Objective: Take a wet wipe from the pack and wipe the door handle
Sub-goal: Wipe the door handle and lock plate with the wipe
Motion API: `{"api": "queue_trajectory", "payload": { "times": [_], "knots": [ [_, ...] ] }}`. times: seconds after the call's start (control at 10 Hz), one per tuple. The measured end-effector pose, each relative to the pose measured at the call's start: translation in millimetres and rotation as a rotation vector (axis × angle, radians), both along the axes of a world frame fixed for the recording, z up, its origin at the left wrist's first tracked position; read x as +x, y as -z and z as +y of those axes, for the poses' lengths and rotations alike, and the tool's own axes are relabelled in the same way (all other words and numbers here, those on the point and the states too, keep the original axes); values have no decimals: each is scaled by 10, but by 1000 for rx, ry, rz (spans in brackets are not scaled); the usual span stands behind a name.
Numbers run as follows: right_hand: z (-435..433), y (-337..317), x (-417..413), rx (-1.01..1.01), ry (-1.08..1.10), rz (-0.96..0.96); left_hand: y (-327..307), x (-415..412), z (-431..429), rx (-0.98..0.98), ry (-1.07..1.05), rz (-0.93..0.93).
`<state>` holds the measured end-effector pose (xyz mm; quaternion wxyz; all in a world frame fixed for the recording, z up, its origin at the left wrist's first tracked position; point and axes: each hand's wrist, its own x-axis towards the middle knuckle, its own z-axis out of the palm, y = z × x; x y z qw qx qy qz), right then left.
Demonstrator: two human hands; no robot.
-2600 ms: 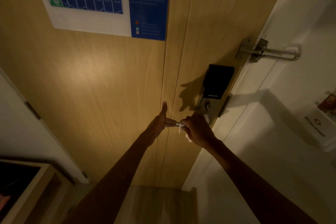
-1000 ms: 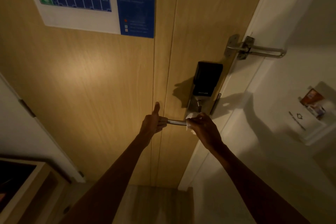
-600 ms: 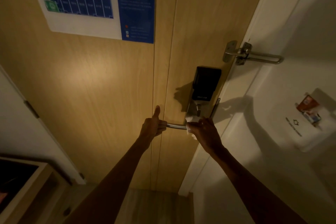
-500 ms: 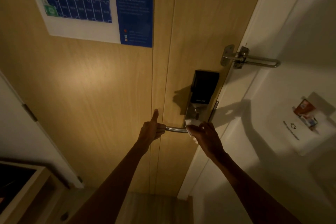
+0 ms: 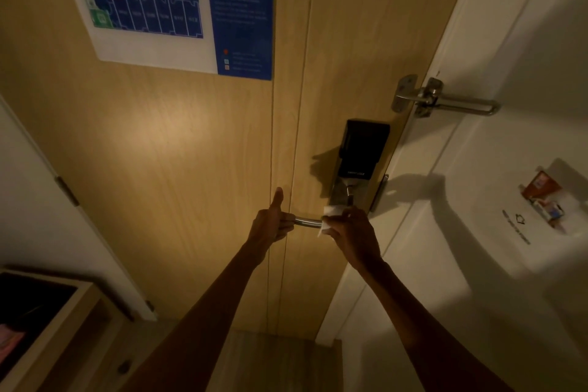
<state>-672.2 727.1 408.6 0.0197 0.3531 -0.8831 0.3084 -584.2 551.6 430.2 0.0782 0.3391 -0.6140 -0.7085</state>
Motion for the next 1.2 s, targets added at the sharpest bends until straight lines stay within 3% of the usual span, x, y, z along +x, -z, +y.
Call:
{"api": "queue_trajectory", "payload": {
  "times": [0.2, 0.3, 0.4, 0.6, 0.7, 0.8, 1.0, 1.2],
  "knots": [
    [1, -15, -75, 128, -39, 166, 15, 2, -15, 30, 6, 9],
    [67, 54, -131, 73, 79, 84, 35, 13, -9, 46, 3, 24],
    [-73, 66, 14, -30, 51, -29, 57, 16, 18, 50, 2, 40],
    [-36, 116, -88, 112, 73, 156, 85, 14, -31, 50, 63, 26],
    [-184, 98, 24, -30, 30, 141, 93, 15, -39, 48, 66, 33],
    [-395, 52, 137, 96, -94, 273, 54, 18, -66, 34, 89, 7],
    [-108, 25, 39, -36, -4, 94, 21, -9, -182, 72, 162, -41],
    [-145, -187, 36, -37, 55, 90, -4, 24, -235, 152, 247, -46]
  ]
}}
